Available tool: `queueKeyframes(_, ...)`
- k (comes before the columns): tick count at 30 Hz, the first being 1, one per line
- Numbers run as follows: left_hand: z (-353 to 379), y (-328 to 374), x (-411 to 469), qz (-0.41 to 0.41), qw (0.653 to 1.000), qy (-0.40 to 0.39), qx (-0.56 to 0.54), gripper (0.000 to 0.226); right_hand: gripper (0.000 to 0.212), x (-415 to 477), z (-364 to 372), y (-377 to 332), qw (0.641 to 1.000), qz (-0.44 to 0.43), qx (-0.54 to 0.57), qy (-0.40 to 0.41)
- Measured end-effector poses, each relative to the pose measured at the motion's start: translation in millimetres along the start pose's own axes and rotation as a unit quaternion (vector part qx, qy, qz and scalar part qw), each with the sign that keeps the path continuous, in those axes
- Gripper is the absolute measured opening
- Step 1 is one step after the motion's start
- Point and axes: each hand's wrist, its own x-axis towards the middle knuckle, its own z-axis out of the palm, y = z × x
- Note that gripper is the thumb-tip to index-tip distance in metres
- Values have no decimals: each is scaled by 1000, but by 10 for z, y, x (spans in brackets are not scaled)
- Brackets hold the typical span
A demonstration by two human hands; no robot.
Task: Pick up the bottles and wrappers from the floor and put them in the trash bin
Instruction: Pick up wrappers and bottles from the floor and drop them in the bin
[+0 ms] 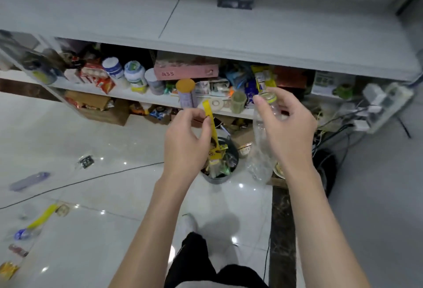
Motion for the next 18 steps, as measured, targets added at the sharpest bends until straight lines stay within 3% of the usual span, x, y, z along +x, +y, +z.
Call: queueKeyframes(18,749,-1054,1029,-119,992,-39,-2,4,46,936,1179,595,994,60,-50,-83)
